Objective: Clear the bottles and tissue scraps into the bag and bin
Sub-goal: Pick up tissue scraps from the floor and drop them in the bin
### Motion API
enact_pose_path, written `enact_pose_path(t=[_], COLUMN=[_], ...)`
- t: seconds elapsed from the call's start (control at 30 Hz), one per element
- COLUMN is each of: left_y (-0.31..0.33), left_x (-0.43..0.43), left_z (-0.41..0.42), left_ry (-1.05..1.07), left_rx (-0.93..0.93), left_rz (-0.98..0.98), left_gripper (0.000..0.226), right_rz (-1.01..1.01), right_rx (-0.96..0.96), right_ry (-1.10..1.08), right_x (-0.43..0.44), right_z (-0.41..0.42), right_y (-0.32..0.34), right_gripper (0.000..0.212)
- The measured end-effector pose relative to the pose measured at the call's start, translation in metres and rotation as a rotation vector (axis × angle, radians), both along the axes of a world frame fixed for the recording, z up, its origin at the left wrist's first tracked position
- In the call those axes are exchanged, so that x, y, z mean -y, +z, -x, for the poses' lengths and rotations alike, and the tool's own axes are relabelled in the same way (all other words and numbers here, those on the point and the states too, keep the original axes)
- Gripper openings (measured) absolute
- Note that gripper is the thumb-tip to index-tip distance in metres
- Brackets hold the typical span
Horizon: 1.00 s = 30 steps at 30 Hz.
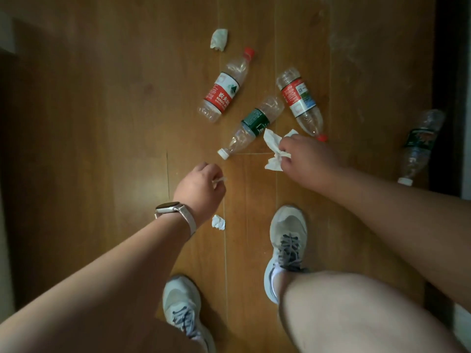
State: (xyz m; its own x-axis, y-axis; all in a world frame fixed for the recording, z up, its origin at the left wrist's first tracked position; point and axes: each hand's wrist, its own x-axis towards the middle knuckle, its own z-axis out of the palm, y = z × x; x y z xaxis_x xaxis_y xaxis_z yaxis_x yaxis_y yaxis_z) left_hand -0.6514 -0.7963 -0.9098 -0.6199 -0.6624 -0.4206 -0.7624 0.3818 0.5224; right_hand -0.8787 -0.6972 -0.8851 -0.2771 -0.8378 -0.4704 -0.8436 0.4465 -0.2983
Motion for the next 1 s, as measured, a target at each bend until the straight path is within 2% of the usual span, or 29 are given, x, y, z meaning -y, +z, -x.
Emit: enact_pose_path(t=[0.23, 0.4, 0.7, 1.0], left_y=[0.145, 0.257, 0.443, 0.582], left_x=[0.009, 0.013, 0.025, 0.032], left_z=[-0.023, -0.05, -0.136, -0.229], left_ry=[0.068, 0.1, 0.12, 0.288], left_rx=[-0.035, -0.081, -0.209, -0.315], left_rz=[0.058, 0.087, 0.189, 0.337], left_gripper=[0.004, 0.005, 0.008, 0.01], right_rz=[0.04, 0.088, 0.099, 0.29], right_rx=[0.009, 0.01, -0.036, -0.059], right_ry=[-0.067, -0.06, -0.026, 0.126], right_x=[0.006, 0.008, 0.029, 0.055], right_z=[-0.032, -0.059, -0.147, -0.232], right_y=[0.152, 0.266, 0.453, 0.594], right_gripper=[0.019, 0.024, 0.022, 0.019])
